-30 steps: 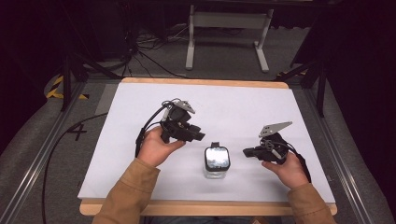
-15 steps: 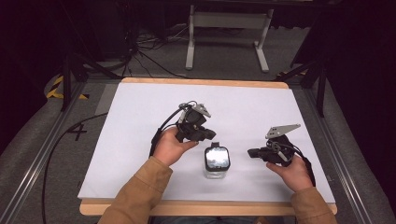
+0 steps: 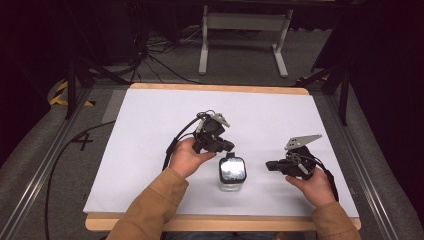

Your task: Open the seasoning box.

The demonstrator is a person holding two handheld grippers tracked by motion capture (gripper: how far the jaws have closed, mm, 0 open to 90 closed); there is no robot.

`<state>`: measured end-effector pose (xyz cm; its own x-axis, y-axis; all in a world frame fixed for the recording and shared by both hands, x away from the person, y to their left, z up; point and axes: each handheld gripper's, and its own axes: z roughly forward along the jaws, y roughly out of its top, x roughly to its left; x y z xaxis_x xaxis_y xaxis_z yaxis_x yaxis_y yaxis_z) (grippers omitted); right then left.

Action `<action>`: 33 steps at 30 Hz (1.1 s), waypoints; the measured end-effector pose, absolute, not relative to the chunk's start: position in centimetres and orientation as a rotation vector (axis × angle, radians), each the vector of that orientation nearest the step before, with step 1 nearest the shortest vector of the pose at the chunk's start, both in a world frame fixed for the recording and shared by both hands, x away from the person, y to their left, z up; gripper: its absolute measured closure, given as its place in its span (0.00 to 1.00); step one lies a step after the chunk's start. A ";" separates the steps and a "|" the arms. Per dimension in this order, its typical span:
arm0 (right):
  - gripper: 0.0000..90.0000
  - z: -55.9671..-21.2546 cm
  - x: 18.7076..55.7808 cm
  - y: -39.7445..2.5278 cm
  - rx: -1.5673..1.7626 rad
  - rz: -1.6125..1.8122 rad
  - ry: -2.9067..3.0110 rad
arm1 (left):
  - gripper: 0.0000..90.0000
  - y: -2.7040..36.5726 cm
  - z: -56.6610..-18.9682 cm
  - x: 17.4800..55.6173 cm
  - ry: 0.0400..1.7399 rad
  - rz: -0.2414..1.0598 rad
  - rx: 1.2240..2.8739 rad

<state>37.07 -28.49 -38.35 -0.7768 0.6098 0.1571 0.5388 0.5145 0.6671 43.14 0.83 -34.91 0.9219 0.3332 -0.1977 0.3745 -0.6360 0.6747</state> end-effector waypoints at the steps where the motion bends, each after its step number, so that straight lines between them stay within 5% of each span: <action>1: 0.99 -38.3 37.1 -28.5 1.008 1.113 2.649 | 0.96 0.7 -35.0 43.1 0.497 -0.071 2.320; 18: 0.98 -38.3 37.0 -28.3 1.006 1.123 2.655 | 0.99 0.6 -35.4 43.2 0.522 -0.076 2.314; 22: 0.98 -38.4 37.0 -28.0 0.994 1.117 2.662 | 1.00 0.2 -35.6 43.1 0.561 0.037 2.389; 33: 0.98 -38.4 37.0 -28.1 0.999 1.126 2.666 | 1.00 1.2 -34.8 43.0 0.534 -0.047 2.325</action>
<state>36.98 -28.09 -38.43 -0.7841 0.5968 0.1701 0.5380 0.5172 0.6656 43.05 1.22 -34.82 0.9128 0.3633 -0.1867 0.3903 -0.6410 0.6609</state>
